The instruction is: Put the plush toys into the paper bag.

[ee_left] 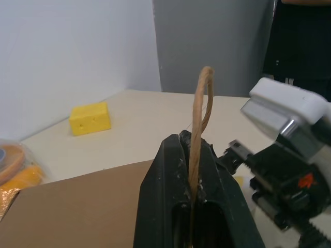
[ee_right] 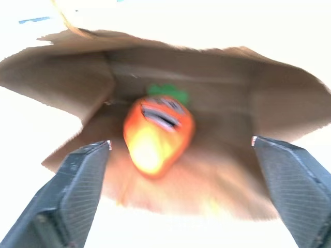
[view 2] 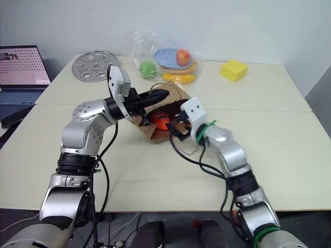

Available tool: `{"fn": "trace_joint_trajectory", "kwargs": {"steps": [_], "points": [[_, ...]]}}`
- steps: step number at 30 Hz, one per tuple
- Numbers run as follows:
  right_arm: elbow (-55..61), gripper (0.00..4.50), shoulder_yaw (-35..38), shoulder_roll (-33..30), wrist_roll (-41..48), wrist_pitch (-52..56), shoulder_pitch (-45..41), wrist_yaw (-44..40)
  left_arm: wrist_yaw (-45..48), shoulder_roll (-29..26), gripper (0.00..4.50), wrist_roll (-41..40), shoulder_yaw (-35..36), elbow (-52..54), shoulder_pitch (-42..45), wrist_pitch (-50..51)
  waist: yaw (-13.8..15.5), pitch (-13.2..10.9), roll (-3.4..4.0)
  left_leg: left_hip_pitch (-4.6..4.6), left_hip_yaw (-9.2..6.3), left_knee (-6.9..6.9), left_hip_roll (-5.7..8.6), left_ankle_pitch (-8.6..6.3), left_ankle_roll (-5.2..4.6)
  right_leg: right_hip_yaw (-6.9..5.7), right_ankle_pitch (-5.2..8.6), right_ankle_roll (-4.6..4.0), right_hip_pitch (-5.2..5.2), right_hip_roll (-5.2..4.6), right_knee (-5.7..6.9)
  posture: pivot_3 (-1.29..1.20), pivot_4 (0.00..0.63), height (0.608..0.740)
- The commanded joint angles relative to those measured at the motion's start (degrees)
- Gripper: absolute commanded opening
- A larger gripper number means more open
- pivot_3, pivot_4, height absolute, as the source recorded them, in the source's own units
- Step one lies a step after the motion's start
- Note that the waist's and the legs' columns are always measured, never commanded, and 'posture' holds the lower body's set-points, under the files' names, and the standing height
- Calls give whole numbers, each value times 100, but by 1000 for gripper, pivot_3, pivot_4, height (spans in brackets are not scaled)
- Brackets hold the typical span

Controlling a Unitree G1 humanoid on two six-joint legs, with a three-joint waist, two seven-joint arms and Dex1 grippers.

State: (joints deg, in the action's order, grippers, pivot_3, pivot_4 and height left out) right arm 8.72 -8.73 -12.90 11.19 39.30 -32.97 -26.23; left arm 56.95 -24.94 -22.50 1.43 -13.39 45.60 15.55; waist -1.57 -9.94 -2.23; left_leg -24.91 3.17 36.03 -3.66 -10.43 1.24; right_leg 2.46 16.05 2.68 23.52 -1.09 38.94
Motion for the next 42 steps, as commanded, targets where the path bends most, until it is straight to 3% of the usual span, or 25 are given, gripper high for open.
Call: {"fn": "trace_joint_trajectory", "kwargs": {"steps": [1, 8, 18, 21, 32, 42], "points": [[1105, 4482, 415, -499, 291, 304, 356, -212, 9, -5, 0, -4, 16, 173, 40, -106, -1, 0, 0, 1, -1, 0, 0, 0, 0, -1, 0, 0, 0, 1, 1, 0, 150, 740], [1211, 4482, 735, -1395, 203, 243, 1191, -311, 3, 5, 0, 19, 4, 136, 50, -124, -27, 0, 0, 5, 2, 1, -1, 0, 0, 4, 1, 1, -2, 4, -1, 0, 150, 740], [315, 4482, 682, -1261, 84, -158, 1283, -206, 66, -9, 0, 33, -4, 106, 116, -113, -17, 0, 0, 4, 4, 3, 0, 1, -1, 8, 1, 1, -2, 5, -4, 0, 150, 740], [137, 3970, 650, -1212, 8, -197, 1272, -136, 63, -23, 0, 41, 3, 128, 101, -94, -16, 0, 0, 4, 3, 3, 0, 1, -1, 7, 1, 2, -2, 5, -4, 0, 150, 740], [-29, 127, 689, -1165, -82, -415, 1262, -121, 17, -50, 0, 42, 10, 199, 64, -53, -16, 0, 0, 4, 4, 3, 0, 1, -1, 8, 1, 1, -2, 5, -3, 0, 150, 740], [894, 49, 605, -990, 525, -544, 1111, -643, 53, -55, 0, 74, 11, 116, 143, -72, -20, 0, 0, 5, 2, 3, -1, 1, -1, 6, 1, 2, -2, 6, -3, 0, 150, 740]]}}
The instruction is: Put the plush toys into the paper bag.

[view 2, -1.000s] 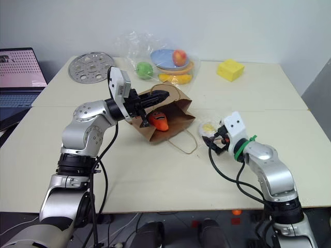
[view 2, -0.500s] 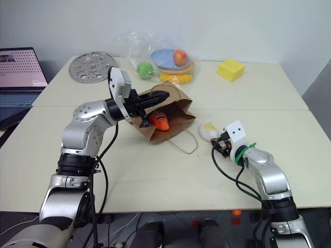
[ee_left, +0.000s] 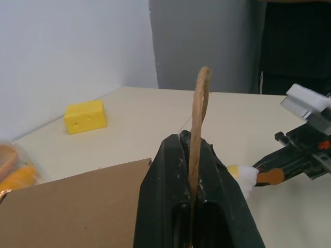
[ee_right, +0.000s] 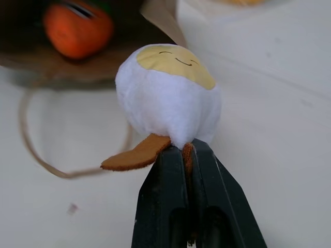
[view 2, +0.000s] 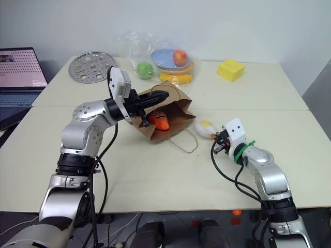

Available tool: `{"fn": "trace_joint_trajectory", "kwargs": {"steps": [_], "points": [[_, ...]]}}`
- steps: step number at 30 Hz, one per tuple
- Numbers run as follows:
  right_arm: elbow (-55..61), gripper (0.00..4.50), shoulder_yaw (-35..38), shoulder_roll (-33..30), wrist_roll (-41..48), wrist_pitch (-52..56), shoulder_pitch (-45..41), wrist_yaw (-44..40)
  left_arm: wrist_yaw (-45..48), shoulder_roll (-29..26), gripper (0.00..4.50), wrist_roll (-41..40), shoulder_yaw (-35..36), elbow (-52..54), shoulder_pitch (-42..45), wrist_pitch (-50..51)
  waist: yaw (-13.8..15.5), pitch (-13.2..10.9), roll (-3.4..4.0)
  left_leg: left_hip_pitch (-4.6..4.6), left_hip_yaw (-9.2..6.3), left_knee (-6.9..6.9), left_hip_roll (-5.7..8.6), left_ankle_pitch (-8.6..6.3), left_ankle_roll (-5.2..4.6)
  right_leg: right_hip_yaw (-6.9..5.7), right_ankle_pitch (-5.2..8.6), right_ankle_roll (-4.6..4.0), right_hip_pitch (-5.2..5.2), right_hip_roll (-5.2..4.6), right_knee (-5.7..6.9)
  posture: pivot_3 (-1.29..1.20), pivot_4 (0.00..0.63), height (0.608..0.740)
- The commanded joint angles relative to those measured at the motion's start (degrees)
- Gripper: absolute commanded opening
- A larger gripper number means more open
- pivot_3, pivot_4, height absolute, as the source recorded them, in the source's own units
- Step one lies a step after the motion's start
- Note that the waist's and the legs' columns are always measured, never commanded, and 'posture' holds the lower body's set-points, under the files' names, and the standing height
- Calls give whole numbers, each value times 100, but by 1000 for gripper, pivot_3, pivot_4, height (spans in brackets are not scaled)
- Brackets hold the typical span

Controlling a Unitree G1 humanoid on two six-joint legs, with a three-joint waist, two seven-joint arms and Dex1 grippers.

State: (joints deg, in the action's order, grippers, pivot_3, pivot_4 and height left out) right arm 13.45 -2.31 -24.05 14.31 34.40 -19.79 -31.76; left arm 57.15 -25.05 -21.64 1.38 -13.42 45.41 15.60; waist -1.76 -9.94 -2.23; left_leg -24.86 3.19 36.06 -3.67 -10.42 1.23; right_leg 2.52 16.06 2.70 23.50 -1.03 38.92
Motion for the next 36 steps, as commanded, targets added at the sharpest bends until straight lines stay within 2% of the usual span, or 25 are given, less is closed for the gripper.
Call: {"fn": "trace_joint_trajectory", "kwargs": {"steps": [1, 13, 27, 34, 36], "points": [[449, 49, -86, 197, 240, -17, -252, -67, 26, -36, 0, 0, 12, 98, 181, -87, -5, 0, 0, 0, 0, 0, 0, 0, 0, 0, 0, 0, 0, 0, 0, 0, 150, 740], [-746, 49, -555, 993, -174, -515, -1003, 284, 107, -28, 0, 5, 3, 111, 216, -68, 5, 0, 0, 0, 0, 2, 0, 0, 0, 0, -1, -1, 0, 0, 2, 0, 150, 740], [-3401, 49, -487, 2105, -516, -1525, -2102, 715, 228, -89, 0, -82, -3, 335, 123, 80, -7, 0, 1, 0, -1, 0, -1, 0, 0, -2, -1, -2, 1, 0, 3, 0, 150, 740], [-4252, 49, -332, 2336, -576, -1808, -2478, 943, 225, -92, 0, -85, 28, 416, 94, 133, -4, -1, 2, 0, -1, 0, -2, 0, 0, -2, -1, -2, 2, -1, 6, 0, 150, 740], [-4098, 508, -339, 2296, -516, -1725, -2391, 793, 211, -99, 0, -88, 40, 448, 62, 147, -2, -1, 2, 0, -1, -1, -1, 0, 0, -3, -1, -2, 1, -2, 5, 0, 150, 740]]}}
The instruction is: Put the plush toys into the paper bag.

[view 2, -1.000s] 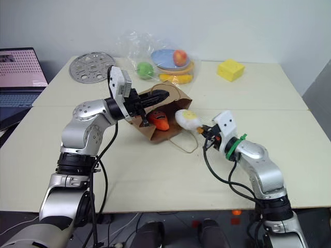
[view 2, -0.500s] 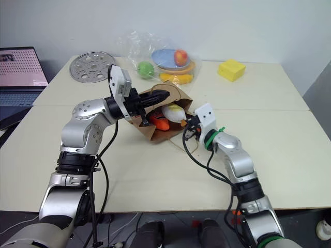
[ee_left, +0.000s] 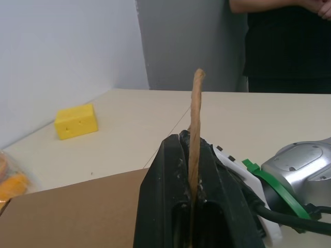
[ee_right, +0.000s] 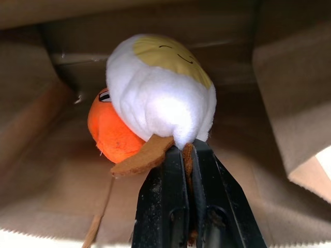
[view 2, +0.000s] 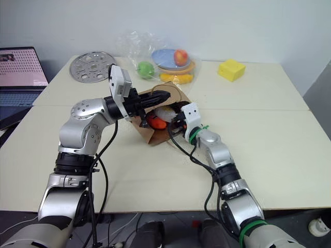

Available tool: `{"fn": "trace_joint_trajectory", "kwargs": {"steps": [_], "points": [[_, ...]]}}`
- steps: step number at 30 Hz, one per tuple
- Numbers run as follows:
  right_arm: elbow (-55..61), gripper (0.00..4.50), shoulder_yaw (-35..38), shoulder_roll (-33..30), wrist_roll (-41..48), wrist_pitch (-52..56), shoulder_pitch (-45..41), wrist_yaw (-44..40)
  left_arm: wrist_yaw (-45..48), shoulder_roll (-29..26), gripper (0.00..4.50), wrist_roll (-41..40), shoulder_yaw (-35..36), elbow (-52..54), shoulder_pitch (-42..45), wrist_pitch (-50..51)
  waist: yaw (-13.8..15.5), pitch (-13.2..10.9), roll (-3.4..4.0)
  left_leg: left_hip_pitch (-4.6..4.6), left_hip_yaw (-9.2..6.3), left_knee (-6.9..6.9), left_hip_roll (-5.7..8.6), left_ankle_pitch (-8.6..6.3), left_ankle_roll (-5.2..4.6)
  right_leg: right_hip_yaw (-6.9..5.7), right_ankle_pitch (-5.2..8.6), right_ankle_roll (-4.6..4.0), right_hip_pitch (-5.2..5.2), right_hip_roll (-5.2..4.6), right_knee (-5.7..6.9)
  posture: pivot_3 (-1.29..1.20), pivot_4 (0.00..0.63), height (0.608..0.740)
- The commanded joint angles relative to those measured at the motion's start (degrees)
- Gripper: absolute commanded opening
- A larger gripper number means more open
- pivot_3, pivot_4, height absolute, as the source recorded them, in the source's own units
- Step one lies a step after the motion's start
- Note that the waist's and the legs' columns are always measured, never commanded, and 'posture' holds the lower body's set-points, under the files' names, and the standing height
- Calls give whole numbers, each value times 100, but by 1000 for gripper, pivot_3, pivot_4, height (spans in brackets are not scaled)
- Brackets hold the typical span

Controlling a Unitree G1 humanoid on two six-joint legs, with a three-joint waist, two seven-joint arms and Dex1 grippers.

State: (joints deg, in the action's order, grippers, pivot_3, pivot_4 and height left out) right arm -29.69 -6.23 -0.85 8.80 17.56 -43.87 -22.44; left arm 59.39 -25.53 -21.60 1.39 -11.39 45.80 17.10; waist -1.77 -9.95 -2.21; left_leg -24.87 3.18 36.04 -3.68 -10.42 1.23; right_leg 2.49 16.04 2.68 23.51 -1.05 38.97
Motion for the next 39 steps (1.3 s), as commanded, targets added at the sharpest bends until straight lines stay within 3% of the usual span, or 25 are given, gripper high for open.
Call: {"fn": "trace_joint_trajectory", "kwargs": {"steps": [1, 6, 11, 12, 19, 30, 33, 39], "points": [[308, 704, 58, -41, 72, 10, 61, -203, -23, -53, 0, -94, 47, 263, 9, 6, -2, 0, 0, -1, 1, 0, 0, 0, 0, 1, 0, 0, 0, 0, 0, 0, 150, 740], [950, 2479, -49, -353, -31, 197, 365, -416, -78, -50, 0, -101, 67, 348, -69, 36, -3, 0, 1, -1, 0, -1, -1, 0, 0, -1, 0, 0, 1, 0, 0, 0, 150, 740], [2487, 4341, -52, -801, 221, 996, 1061, -711, -119, -47, 0, -101, 73, 376, -100, 55, 0, 0, 1, -1, 0, -1, 0, 0, 0, 0, 0, 0, 1, -1, 0, 0, 150, 740], [2734, 4492, -50, -874, 265, 1152, 1181, -737, -124, -46, 0, -100, 70, 375, -107, 52, 1, 0, 0, -1, 0, -2, -1, 0, 1, 0, 0, 0, 0, -1, 0, 0, 150, 740], [4278, 4492, -296, -1417, 682, 2171, 1899, -1166, -125, -30, 0, -93, 51, 318, -99, 63, -7, 0, 0, 0, 1, -1, -1, 0, 0, 1, 0, 1, 0, 0, -1, 0, 150, 740], [3780, 4492, -973, -1524, 496, 2525, 1817, -1282, -125, 12, 0, -96, 4, 345, -45, 103, 3, 0, 0, 0, 5, 3, 2, 0, 0, 5, 0, 1, -1, -1, -5, 0, 150, 740], [3699, 3880, -1119, -1568, 393, 2401, 1767, -1352, -140, -31, 0, -102, 35, 403, -104, 129, 3, 0, 0, 0, 2, 3, 1, 0, 0, 3, 1, 1, -1, 0, -5, 0, 150, 740], [3551, 1728, -1121, -1526, 302, 2242, 1681, -1314, -181, -55, 0, -104, 67, 461, -146, 156, 2, 0, 0, 0, 1, 2, 0, 0, 0, 2, 1, 1, -1, 1, -4, 0, 150, 740]]}}
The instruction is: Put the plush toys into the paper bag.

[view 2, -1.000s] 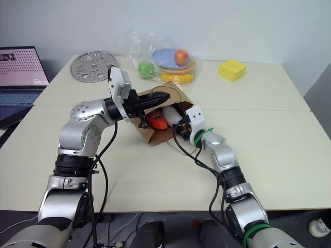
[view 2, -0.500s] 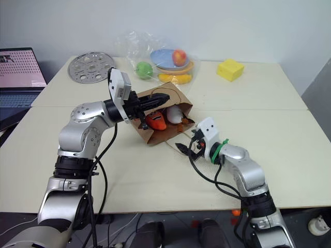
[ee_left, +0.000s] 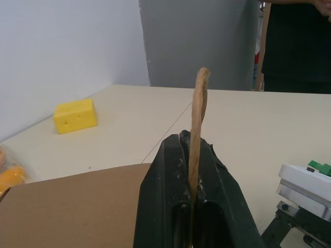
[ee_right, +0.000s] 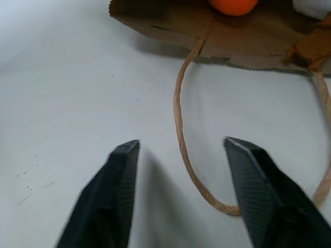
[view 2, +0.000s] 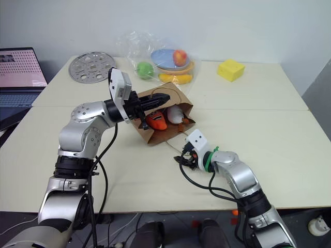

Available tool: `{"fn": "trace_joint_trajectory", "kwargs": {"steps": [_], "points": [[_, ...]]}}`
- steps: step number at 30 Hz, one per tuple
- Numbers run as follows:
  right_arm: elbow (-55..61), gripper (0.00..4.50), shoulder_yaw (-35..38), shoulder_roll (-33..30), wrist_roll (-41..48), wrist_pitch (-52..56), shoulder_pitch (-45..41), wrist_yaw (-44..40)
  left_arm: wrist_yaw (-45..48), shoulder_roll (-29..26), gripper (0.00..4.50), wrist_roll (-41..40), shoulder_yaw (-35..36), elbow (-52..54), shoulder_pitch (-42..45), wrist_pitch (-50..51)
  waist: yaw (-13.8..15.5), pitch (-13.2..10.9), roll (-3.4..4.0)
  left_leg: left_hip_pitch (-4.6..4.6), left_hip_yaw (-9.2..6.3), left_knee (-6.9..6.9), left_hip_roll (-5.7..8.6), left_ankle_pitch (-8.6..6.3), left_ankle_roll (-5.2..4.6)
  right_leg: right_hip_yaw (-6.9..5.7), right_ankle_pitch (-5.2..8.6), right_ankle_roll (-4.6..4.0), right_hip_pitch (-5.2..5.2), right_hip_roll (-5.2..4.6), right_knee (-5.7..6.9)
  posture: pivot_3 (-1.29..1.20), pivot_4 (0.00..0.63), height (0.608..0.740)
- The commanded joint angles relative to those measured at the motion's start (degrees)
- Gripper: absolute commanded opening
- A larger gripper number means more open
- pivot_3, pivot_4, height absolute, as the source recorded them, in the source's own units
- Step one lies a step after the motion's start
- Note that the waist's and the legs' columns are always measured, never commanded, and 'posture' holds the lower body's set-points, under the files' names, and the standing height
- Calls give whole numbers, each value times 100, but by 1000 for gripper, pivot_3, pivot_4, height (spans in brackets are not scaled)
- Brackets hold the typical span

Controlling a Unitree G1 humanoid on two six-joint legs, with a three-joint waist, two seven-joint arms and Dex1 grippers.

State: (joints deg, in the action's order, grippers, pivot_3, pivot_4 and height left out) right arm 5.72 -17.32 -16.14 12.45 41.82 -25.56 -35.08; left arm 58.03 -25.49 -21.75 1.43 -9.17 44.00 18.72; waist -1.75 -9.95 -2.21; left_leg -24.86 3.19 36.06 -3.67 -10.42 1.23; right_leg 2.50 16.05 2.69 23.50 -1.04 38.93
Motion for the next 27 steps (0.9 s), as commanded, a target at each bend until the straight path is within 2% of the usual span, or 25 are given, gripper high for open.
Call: {"fn": "trace_joint_trajectory", "kwargs": {"steps": [1, 4, 5, 11, 14, 17, 19, 27], "points": [[-30, 1358, -10, -1, -82, -219, -167, -51, -51, -59, 0, -83, 62, 241, 27, -10, 0, 0, 0, 0, 0, 0, 0, 0, 0, 0, 0, 0, 0, 0, 0, 0, 150, 740], [-96, 245, 0, -14, -131, -336, -191, -62, -66, -51, 0, -82, 64, 251, 17, -8, 0, 0, 0, 0, 1, 0, 0, 0, 0, 1, 0, 0, 0, 0, 0, 0, 150, 740], [-57, 52, 17, -39, -102, -372, -184, -128, -73, -47, 0, -77, 63, 245, 22, -14, 0, 0, 0, 0, 1, 1, 0, 0, 0, 1, 0, 0, 0, 0, 0, 0, 150, 740], [850, 52, 617, -469, 188, -492, -72, -311, -228, 30, 0, -161, 112, 276, 61, 105, 8, 0, 0, -1, 1, 0, 1, 0, 0, 1, 0, 0, 0, -1, -1, 0, 150, 740], [1592, 52, 1079, -573, 736, -39, -14, -308, -266, 68, 0, -218, 95, 285, 103, 146, 13, 0, 0, -2, 0, 0, 0, 0, 0, 0, 0, 1, 0, -2, -2, 0, 150, 740], [2482, 52, 1390, -958, 912, 122, -66, -294, -435, 335, 0, -234, 80, 40, 506, 77, 30, -1, -1, -2, -5, -1, 0, 0, 0, -5, 0, 1, 0, -1, -1, 0, 150, 740], [2846, 52, 1516, -1192, 929, 155, -181, -249, -815, 535, 0, 108, 59, -511, 926, -304, 66, -3, -4, -4, -9, 3, 2, 0, 0, -8, 0, 1, -4, -1, -3, 0, 150, 740], [3107, 52, 2046, -1134, 1153, 420, -1195, 493, -967, 1160, 0, -233, 419, -1676, 2065, -554, 13, -3, -4, -3, 1, 1, 4, 0, 0, 1, 0, 3, -3, -1, -11, 0, 150, 740]]}}
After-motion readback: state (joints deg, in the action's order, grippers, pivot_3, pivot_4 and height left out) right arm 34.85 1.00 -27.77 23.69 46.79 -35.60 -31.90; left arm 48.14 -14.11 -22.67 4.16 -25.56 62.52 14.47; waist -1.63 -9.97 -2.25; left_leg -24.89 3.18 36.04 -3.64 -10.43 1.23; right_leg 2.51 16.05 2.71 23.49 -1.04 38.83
